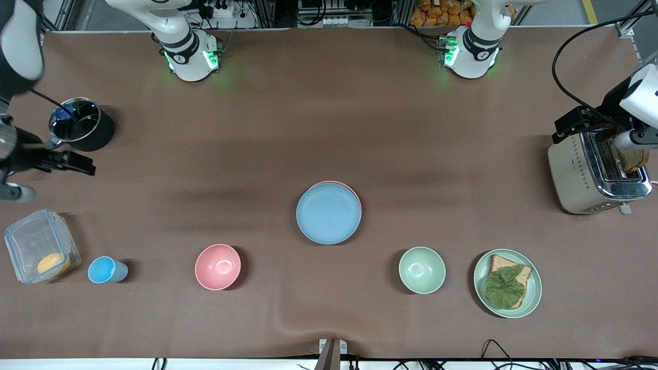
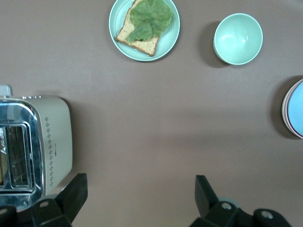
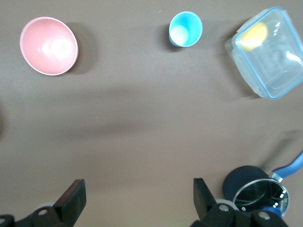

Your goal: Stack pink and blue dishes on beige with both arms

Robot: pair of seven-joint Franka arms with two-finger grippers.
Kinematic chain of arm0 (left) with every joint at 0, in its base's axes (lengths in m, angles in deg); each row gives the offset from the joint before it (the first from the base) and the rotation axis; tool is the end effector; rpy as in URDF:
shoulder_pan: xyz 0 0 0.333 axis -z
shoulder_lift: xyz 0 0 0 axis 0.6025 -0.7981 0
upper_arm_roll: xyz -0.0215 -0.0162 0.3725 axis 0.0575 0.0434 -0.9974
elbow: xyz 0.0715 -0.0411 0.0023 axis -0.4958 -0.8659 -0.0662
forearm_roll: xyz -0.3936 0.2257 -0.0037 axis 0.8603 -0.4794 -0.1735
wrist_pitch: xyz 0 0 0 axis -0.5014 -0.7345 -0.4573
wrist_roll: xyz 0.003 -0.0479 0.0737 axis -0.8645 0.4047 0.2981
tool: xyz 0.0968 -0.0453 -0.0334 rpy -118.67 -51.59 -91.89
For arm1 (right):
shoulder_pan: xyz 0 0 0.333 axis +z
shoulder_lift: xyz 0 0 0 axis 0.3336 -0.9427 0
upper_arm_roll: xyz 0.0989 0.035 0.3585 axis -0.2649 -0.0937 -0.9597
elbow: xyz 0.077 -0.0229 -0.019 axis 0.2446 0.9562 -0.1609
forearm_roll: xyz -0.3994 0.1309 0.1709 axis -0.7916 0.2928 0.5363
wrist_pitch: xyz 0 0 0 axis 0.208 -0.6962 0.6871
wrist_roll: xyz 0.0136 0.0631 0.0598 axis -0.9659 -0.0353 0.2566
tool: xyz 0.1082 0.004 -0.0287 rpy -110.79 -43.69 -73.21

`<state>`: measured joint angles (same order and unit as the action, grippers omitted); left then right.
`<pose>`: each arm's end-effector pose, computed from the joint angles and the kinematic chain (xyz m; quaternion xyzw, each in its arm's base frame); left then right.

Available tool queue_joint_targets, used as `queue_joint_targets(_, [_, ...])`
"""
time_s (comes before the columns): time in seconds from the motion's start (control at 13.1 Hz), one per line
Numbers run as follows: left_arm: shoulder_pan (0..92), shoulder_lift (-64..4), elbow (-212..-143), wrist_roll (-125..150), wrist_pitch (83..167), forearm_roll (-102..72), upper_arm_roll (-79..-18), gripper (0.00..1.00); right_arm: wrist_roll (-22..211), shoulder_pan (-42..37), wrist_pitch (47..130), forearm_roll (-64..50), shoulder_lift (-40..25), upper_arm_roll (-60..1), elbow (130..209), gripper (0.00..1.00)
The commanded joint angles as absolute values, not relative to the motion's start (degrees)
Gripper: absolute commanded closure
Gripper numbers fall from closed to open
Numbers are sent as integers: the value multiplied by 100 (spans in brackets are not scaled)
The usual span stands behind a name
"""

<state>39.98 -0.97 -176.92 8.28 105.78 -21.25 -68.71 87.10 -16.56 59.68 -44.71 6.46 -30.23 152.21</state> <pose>0.6054 -0.0157 0.6420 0.9995 0.0108 0.0172 0.0236 0.6710 -0.0181 0.6391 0.9982 -0.0379 -0.0425 0.0179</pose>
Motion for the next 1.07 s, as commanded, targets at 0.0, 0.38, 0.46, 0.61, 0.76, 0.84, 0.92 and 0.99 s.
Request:
queue_joint_targets(0.0, [3890,-272,-17425,691,10528,-2249,-6787,0,8749,-1755,5987,-4605,1034,-3150,15549,0])
queue_joint_targets(0.38, [3960,-299,-17408,735,10449,-2231,-6796,0,8661,-1712,5740,-4464,1008,-3151,15496,0])
queue_joint_targets(0.46, [3977,-316,-17373,735,10449,-2231,-6796,0,8653,-1720,5749,-4473,982,-3151,15496,0])
queue_joint_targets(0.61, [3960,-360,-17346,726,10449,-2249,-6796,0,8653,-1694,5740,-4473,982,-3159,15487,0])
queue_joint_targets(0.76, [3925,-378,-17338,718,10440,-2258,-6804,0,8653,-1703,5740,-4473,982,-3159,15487,0])
queue_joint_targets(0.84, [3899,-378,-17346,709,10405,-2249,-6804,0,8653,-1703,5740,-4473,982,-3159,15487,0])
queue_joint_targets(0.92, [3899,-378,-17346,700,10370,-2249,-6804,0,8653,-1703,5740,-4473,982,-3159,15487,0])
queue_joint_targets(0.99, [3925,-378,-17329,709,10370,-2249,-6804,0,8653,-1703,5732,-4473,982,-3159,15487,0])
